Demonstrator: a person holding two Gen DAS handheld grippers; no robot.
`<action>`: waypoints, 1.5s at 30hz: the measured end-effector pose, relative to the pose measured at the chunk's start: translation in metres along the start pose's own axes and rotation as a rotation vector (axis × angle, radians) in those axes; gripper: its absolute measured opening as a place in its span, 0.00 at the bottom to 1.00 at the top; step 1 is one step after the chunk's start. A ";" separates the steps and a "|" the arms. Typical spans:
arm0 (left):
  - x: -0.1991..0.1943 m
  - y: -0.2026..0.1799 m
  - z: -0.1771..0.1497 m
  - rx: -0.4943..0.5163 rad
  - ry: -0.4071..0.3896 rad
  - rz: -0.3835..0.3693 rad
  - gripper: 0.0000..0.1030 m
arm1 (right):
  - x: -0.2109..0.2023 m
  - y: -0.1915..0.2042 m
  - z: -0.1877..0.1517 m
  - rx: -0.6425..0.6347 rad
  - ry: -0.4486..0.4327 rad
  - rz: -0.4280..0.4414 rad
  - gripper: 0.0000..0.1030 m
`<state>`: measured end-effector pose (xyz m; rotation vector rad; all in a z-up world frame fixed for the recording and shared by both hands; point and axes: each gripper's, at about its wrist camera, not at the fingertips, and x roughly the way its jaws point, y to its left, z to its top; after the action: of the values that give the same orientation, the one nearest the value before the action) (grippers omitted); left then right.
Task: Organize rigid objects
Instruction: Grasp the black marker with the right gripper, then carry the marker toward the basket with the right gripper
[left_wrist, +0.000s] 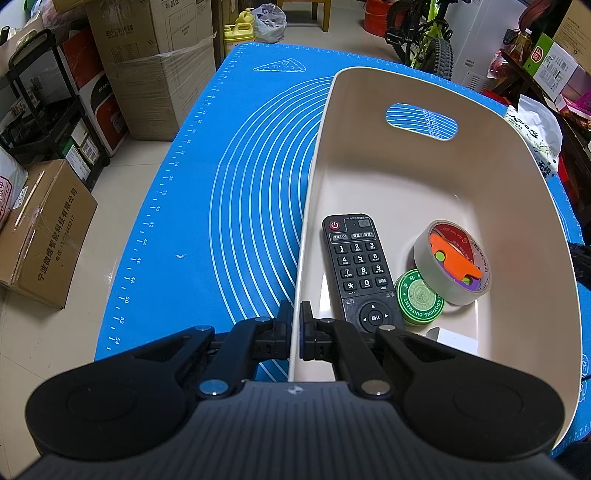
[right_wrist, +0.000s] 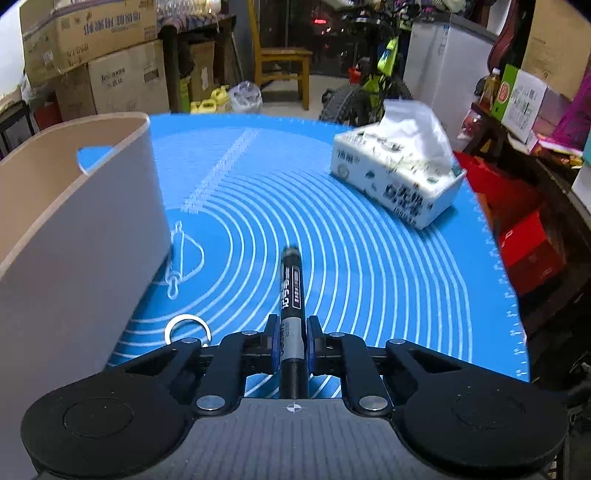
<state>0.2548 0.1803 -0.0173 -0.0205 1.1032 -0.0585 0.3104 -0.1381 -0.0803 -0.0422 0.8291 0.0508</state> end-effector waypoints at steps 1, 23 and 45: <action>0.000 0.000 0.000 0.001 0.000 0.001 0.05 | -0.005 0.000 0.002 0.000 -0.010 -0.003 0.24; 0.000 0.000 0.000 -0.002 0.000 -0.001 0.05 | -0.102 0.032 0.056 -0.066 -0.222 0.059 0.24; 0.000 0.000 0.000 -0.001 0.000 -0.001 0.05 | -0.115 0.165 0.070 -0.214 -0.212 0.320 0.24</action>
<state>0.2548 0.1801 -0.0178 -0.0217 1.1032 -0.0587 0.2738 0.0271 0.0486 -0.1040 0.6095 0.4384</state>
